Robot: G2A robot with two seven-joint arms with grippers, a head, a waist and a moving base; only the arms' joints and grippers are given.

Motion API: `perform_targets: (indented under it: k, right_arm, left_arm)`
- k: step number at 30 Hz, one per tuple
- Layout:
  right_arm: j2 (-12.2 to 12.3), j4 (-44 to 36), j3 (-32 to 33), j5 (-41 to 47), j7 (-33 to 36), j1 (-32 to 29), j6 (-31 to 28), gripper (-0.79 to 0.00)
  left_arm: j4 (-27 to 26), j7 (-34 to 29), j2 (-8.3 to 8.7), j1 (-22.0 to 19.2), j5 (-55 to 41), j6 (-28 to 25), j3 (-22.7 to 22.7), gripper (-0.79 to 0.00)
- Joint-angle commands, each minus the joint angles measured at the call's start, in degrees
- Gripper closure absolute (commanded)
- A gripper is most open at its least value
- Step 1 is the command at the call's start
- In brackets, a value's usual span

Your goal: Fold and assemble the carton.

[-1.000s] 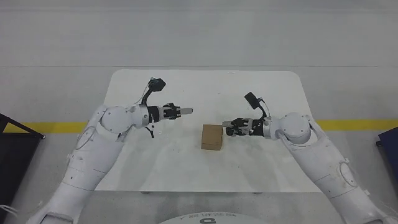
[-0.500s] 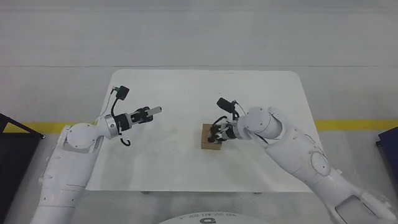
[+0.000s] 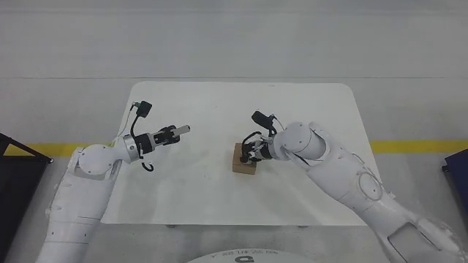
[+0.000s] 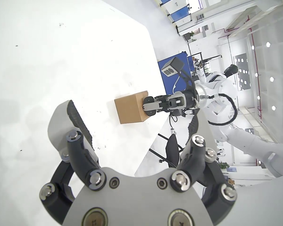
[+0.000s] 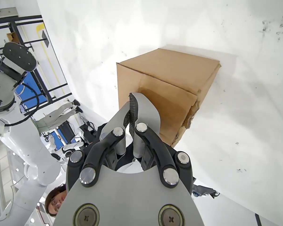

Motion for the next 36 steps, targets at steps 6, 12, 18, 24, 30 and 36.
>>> perform_targets:
  k: [6, 12, 18, 24, 30, 36]
  right_arm:
    - [0.5, 0.0, 1.4, 0.0, 0.9, -1.1, -1.2, 0.0]
    - [-0.1, 0.7, 1.3, 2.1, -1.2, -1.0, -4.6, 0.0]
    - [2.9, -3.4, 12.2, 5.0, -1.8, -10.6, -13.2, 0.0]
    - [5.0, -5.9, 19.4, 3.2, -2.3, -19.7, -13.0, 0.0]
    - [5.2, -5.0, 17.2, -3.1, -2.4, -19.5, -0.5, 0.0]
    - [3.4, -1.2, 10.9, -2.0, -0.6, -12.1, -1.5, 0.0]
  left_arm:
    - [0.0, 0.0, 0.0, 0.0, 0.0, 0.0, 0.0, -0.785]
    - [0.0, 0.0, 0.0, 0.0, 0.0, 0.0, 0.0, -0.785]
    - [0.0, 0.0, 0.0, 0.0, 0.0, 0.0, 0.0, -0.785]
    - [0.0, 0.0, 0.0, 0.0, 0.0, 0.0, 0.0, -0.785]
    - [0.0, 0.0, 0.0, 0.0, 0.0, 0.0, 0.0, -0.785]
    - [0.0, 0.0, 0.0, 0.0, 0.0, 0.0, 0.0, -0.785]
